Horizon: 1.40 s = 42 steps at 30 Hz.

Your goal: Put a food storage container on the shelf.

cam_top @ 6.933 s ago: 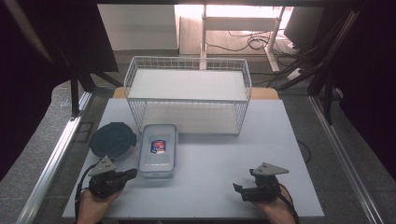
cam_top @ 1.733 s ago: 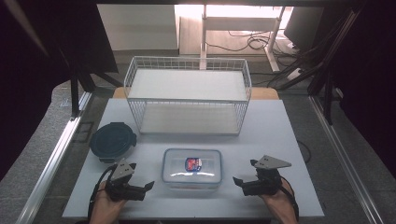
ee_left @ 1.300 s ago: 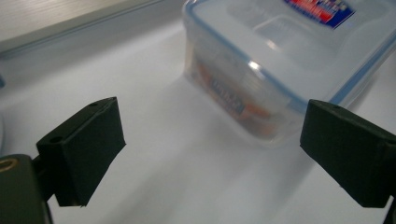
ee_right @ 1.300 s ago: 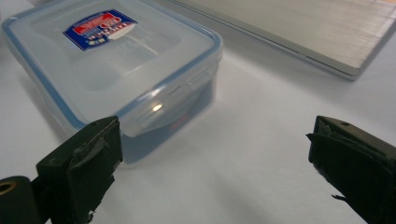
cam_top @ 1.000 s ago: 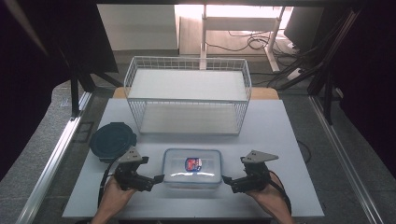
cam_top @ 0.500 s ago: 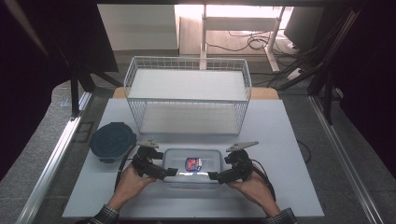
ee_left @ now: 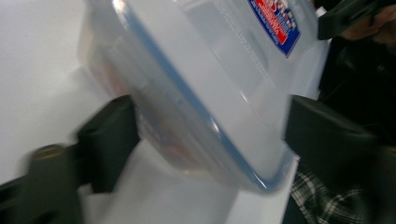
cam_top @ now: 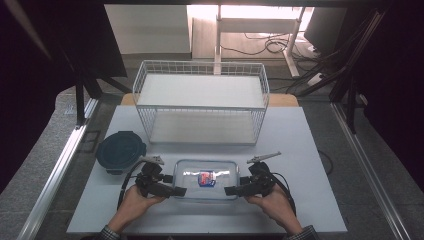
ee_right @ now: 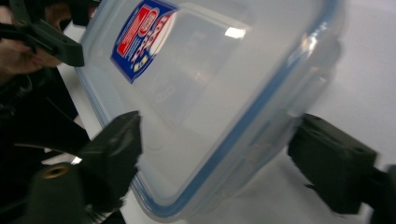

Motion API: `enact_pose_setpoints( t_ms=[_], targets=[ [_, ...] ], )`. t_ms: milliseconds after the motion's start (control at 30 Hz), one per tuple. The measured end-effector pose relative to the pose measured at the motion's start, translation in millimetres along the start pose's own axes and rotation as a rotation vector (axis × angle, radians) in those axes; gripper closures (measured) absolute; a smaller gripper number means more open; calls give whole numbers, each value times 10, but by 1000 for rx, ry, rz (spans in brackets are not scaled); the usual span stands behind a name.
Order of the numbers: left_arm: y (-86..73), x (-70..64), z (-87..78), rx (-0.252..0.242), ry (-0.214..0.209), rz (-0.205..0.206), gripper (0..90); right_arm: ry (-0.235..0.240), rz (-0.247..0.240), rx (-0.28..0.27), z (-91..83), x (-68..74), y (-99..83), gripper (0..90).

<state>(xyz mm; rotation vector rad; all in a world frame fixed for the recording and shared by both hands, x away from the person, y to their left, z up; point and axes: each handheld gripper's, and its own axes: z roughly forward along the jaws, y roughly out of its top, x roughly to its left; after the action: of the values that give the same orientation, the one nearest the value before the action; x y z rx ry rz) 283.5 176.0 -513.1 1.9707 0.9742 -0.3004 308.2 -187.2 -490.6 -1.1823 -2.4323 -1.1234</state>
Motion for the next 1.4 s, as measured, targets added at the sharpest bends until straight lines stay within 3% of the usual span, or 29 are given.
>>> enact_pose_setpoints(
  t_ms=[67, 100, 200, 233, 300, 333, 367, 433, 633, 733, 1067, 1400],
  targets=[
    [-47, 9, -54, -29, -22, -18, 370, 4, 2, 0, -39, 28, -36, 279],
    [-68, 0, -109, -51, -32, -30, 410, 4, 19, -23, -95, 54, -71, 351],
    [-81, -16, -132, -72, -27, -34, 481, 3, 22, -38, -148, 74, -92, 417],
    [-76, -51, -146, -99, 1, -26, 496, -9, 19, -63, -184, 85, -97, 455],
    [-68, -66, -148, -107, 18, -25, 505, -17, 13, -75, -194, 93, -95, 468],
    [-57, -86, -148, -123, 44, -15, 519, -32, -12, -96, -212, 111, -89, 479],
    [-57, -86, -148, -123, 44, -15, 527, -32, -12, -96, -212, 111, -89, 479],
    [-52, -100, -138, -139, 60, -6, 527, -73, -57, -118, -226, 148, -84, 478],
    [-14, -146, -175, -177, 50, -1, 532, -58, -63, -190, -299, 130, -75, 497],
    [52, -212, -234, -193, 63, 22, 532, -53, -78, -235, -377, 163, -36, 498],
    [207, -244, -391, -226, 67, 43, 531, -38, -118, -259, -476, 224, 109, 509],
    [471, -288, -639, -272, 64, 68, 545, -20, -145, -295, -593, 274, 366, 511]
  ],
)
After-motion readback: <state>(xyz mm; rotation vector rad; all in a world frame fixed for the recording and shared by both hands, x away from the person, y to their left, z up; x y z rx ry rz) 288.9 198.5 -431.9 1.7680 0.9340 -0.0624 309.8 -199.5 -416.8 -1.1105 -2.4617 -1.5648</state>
